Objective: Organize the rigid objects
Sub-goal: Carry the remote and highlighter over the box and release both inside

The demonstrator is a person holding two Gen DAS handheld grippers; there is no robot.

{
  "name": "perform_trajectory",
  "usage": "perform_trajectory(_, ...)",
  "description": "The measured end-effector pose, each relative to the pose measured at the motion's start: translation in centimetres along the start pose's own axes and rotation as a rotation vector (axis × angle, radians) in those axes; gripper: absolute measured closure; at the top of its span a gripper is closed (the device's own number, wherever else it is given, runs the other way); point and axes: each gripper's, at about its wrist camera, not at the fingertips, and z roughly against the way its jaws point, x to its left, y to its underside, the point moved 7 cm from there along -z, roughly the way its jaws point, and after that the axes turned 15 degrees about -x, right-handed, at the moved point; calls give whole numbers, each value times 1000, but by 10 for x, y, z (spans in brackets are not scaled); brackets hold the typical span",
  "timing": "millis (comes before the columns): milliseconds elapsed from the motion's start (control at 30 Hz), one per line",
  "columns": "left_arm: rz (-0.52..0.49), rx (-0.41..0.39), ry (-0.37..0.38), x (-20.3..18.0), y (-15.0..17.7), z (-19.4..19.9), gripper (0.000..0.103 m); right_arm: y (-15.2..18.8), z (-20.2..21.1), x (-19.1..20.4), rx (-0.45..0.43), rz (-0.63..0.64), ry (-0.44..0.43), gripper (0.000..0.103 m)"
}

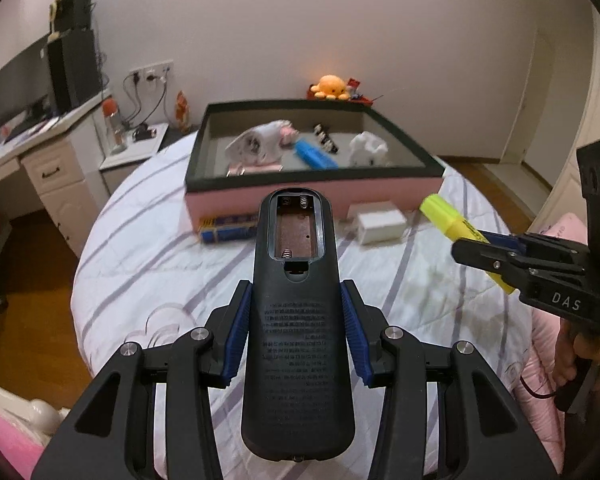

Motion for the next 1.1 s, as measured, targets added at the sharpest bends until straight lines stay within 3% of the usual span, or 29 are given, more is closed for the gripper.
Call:
perform_trajectory(367, -78, -66, 24, -13, -60, -25, 59, -55, -16, -3, -68, 47, -25, 76)
perform_trajectory(633, -81, -53, 67, -8, -103, -79, 59, -94, -50, -32, -75, 84, 23, 76)
perform_trajectory(800, -68, -5, 55, 2, -111, -126, 59, -112, -86, -59, -41, 85, 64, 76)
perform_trajectory(1100, -80, 36, 37, 0, -104, -177, 59, -118, -149, -91, 44, 154, 136, 76)
